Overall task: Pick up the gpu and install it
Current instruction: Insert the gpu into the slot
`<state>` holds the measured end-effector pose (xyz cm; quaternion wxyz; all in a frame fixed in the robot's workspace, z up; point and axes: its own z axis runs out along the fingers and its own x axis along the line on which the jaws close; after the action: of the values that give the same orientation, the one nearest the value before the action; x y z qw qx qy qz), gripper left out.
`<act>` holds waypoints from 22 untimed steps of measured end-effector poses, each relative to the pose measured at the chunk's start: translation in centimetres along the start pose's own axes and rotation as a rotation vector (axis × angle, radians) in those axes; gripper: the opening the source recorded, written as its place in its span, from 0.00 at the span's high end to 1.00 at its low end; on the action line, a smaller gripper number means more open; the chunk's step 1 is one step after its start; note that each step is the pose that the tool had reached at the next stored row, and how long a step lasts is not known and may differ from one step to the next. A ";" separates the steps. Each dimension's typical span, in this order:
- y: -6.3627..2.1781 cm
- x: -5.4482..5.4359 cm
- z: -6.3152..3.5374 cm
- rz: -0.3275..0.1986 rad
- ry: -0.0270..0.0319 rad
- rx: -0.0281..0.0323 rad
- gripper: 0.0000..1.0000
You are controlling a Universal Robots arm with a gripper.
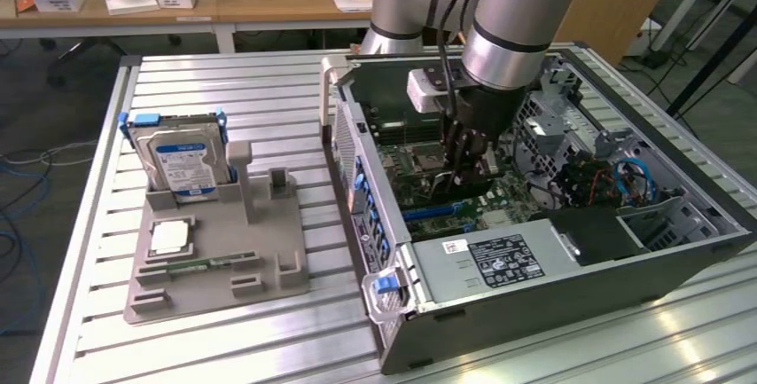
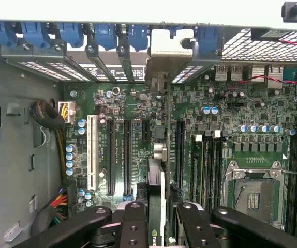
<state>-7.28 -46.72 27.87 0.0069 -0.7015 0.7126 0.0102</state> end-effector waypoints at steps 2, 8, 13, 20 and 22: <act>0.00 0.0 0.00 0.000 0.0000 0.0000 0.74; 0.00 0.0 0.00 0.000 0.0000 0.0000 0.74; 0.00 0.0 0.09 0.000 -0.0003 0.0004 0.74; 0.00 0.0 0.39 0.000 -0.0009 0.0027 0.74; 0.00 0.0 0.52 0.000 -0.0023 0.0036 0.74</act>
<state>-7.28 -46.70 27.35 0.0090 -0.7015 0.7126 0.0097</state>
